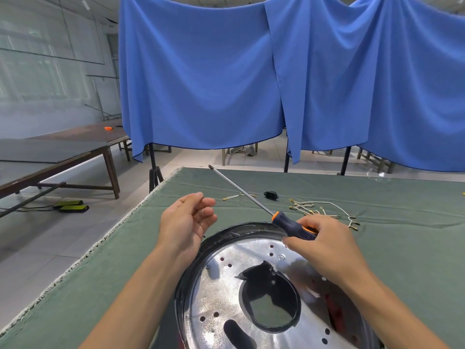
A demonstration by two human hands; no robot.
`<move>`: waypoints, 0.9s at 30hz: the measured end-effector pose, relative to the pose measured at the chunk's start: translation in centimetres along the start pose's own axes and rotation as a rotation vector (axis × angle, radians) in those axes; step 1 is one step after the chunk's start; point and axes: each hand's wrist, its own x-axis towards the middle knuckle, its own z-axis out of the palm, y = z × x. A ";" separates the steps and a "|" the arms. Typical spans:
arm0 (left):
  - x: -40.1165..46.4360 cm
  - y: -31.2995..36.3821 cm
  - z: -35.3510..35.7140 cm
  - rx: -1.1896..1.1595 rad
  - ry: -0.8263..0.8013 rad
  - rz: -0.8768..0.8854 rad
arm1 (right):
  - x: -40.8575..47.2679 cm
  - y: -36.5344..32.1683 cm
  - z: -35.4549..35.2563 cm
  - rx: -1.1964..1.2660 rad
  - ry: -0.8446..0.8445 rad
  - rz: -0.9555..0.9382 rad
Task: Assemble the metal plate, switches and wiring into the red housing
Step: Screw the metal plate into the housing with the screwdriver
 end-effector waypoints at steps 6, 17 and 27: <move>0.1 0.5 0.0 -0.161 -0.033 -0.119 | 0.0 0.0 0.0 -0.009 -0.013 0.011; -0.1 0.6 -0.4 -0.266 -0.093 -0.216 | -0.3 -0.2 -0.1 -0.032 -0.051 -0.030; 0.8 0.6 -1.3 -0.094 0.098 -0.203 | -0.8 -0.1 -0.4 -0.031 -0.058 -0.074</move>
